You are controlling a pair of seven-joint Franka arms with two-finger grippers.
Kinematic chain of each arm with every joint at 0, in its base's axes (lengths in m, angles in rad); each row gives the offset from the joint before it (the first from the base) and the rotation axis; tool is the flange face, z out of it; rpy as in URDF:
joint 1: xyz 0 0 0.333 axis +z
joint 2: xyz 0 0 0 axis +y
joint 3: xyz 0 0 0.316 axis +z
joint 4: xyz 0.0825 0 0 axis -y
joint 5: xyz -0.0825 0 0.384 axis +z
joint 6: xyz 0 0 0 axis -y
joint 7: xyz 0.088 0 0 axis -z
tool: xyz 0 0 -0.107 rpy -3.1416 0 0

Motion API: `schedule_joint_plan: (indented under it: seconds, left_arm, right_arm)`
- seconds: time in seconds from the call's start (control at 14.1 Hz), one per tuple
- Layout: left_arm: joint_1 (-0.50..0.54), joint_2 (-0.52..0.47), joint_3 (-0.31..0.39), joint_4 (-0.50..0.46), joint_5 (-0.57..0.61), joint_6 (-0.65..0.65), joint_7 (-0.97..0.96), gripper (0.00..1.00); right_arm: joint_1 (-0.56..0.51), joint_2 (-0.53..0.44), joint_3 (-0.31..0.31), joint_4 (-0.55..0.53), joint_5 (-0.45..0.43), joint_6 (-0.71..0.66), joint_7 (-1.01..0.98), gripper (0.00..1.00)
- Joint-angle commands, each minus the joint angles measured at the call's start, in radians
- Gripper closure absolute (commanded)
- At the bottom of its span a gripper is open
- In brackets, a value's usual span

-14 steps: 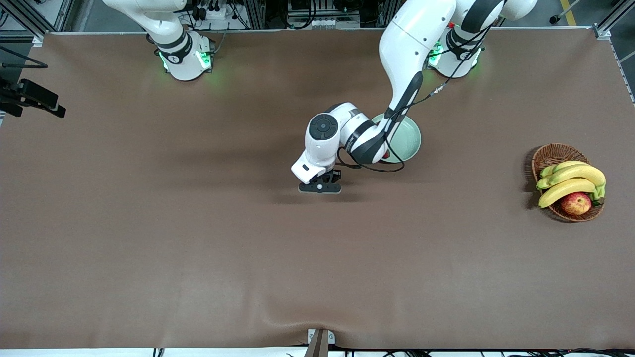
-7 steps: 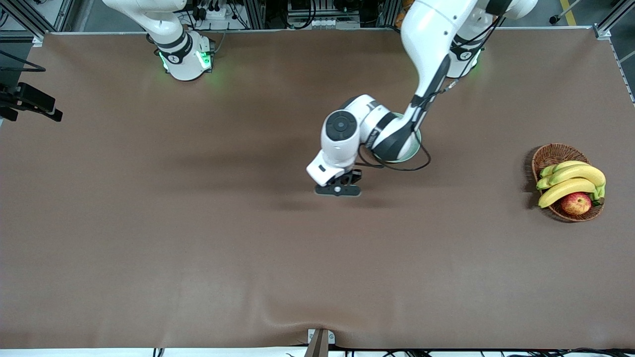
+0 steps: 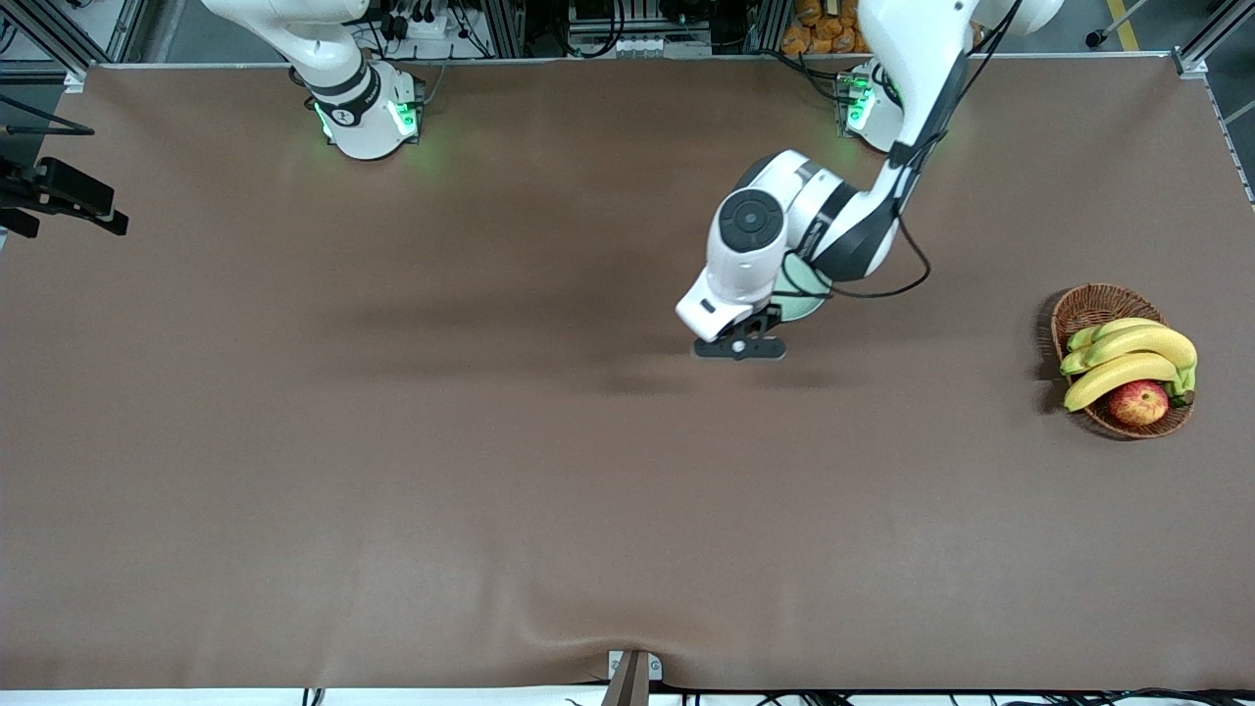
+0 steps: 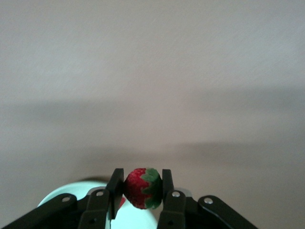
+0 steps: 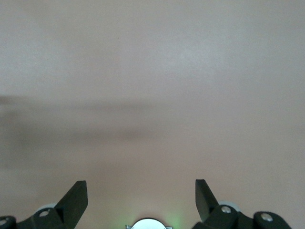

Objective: Collect all strawberries into plate
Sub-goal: 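Place the last strawberry on the plate with the left gripper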

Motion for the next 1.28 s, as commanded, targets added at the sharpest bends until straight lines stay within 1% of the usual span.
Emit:
schedule_joint_plan:
  seconds: [0.0, 0.21, 0.43, 0.57, 0.71, 0.78, 0.85, 0.92, 1.07, 1.21]
  left_arm:
    - [0.013, -0.124, -0.003, -0.189, 0.038, 0.062, 0.011, 1.0]
    - [0.048, -0.184, -0.005, -0.309, 0.079, 0.123, 0.022, 1.0]
    - [0.051, -0.198, -0.005, -0.398, 0.083, 0.197, 0.023, 1.0]
    - [0.05, -0.19, -0.005, -0.433, 0.083, 0.241, 0.023, 1.0]
    - [0.051, -0.187, -0.005, -0.449, 0.083, 0.249, 0.023, 0.99]
    - [0.051, -0.189, -0.005, -0.453, 0.083, 0.249, 0.023, 0.95]
    - [0.05, -0.187, -0.005, -0.453, 0.083, 0.249, 0.023, 0.75]
    - [0.05, -0.184, -0.005, -0.453, 0.083, 0.249, 0.022, 0.45]
    - [0.051, -0.184, -0.005, -0.45, 0.083, 0.247, 0.02, 0.0]
    - [0.051, -0.19, -0.005, -0.434, 0.081, 0.244, 0.011, 0.0]
  right_arm:
    - [0.011, -0.02, -0.01, -0.01, -0.011, -0.012, -0.015, 0.0]
    - [0.013, -0.022, -0.007, -0.01, -0.011, -0.011, -0.016, 0.0]
    - [0.013, -0.022, -0.005, -0.01, -0.011, -0.006, -0.024, 0.0]
    - [0.013, -0.02, -0.005, -0.003, -0.011, 0.001, -0.026, 0.0]
    - [0.011, -0.02, -0.007, -0.002, -0.011, -0.002, -0.024, 0.0]
    - [0.011, -0.02, -0.007, -0.001, -0.012, -0.005, -0.018, 0.0]
    - [0.007, -0.019, -0.008, 0.004, -0.011, -0.009, -0.013, 0.0]
    - [0.005, -0.02, -0.008, 0.002, -0.009, -0.015, -0.022, 0.0]
    - [0.007, -0.02, -0.008, 0.004, -0.018, -0.015, -0.022, 0.0]
    - [-0.001, -0.019, -0.01, 0.004, -0.021, -0.015, -0.018, 0.0]
